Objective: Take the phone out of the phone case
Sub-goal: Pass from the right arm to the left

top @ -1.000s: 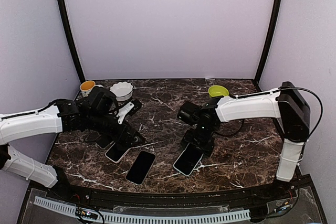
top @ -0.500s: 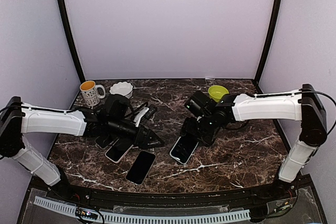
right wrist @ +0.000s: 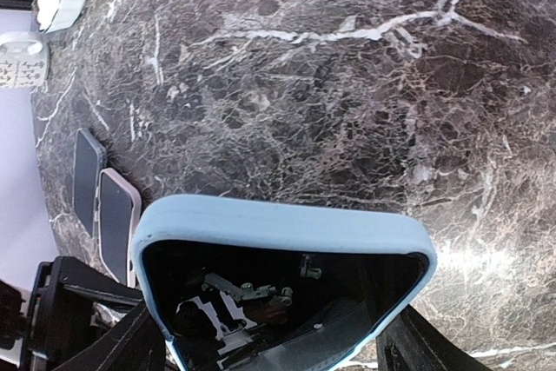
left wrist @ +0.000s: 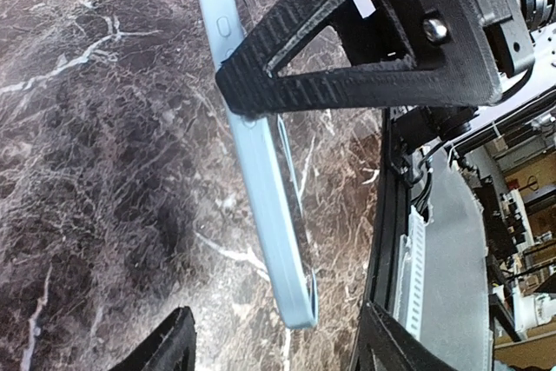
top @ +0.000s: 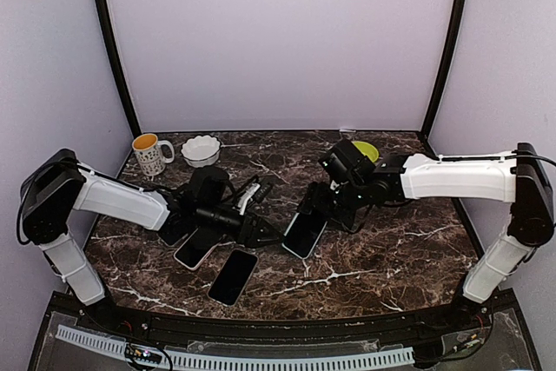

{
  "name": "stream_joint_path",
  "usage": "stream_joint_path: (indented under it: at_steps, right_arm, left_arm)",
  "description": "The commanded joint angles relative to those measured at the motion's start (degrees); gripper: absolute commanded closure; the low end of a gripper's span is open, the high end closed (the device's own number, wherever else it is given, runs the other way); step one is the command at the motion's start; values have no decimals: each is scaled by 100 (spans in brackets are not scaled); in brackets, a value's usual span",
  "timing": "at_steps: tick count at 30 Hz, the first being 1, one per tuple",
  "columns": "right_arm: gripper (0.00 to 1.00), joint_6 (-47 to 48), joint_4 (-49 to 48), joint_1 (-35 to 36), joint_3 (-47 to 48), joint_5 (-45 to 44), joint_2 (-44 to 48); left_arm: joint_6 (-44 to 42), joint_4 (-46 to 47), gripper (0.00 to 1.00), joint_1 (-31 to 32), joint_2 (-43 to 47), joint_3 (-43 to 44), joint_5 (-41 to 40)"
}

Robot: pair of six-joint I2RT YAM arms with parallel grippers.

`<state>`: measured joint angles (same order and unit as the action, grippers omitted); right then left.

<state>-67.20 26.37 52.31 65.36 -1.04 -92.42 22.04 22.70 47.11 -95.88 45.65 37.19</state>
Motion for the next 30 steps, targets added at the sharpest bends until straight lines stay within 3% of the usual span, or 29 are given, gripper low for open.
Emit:
stream_joint_path:
  at_steps: [1, 15, 22, 24, 25, 26, 30]
  right_arm:
    - [50, 180, -526, -63, 9, 277, 210]
    - [49, 138, -753, -116, -31, 305, 230]
    - [48, 94, -949, -108, -208, 305, 382]
    - [34, 161, -997, -108, -246, 246, 454]
    - [15, 259, -1011, -108, -290, 152, 521]
    - [3, 383, -1002, -114, -326, 46, 580]
    - [2, 1302, -778, -195, -361, -549, 950]
  left_arm:
    - [261, 820, 36, 8, -119, -77, 250]
    - [760, 1172, 59, 17, -592, 126, 159]
    - [1022, 1534, 88, 17, -728, 129, 302]
    - [1050, 1594, 97, 17, -736, 143, 308]
    - [1036, 1579, 99, 15, -704, 149, 307]
    - [950, 1531, 100, 12, -673, 180, 298]
    - [308, 580, 100, 10, -334, 442, 184]
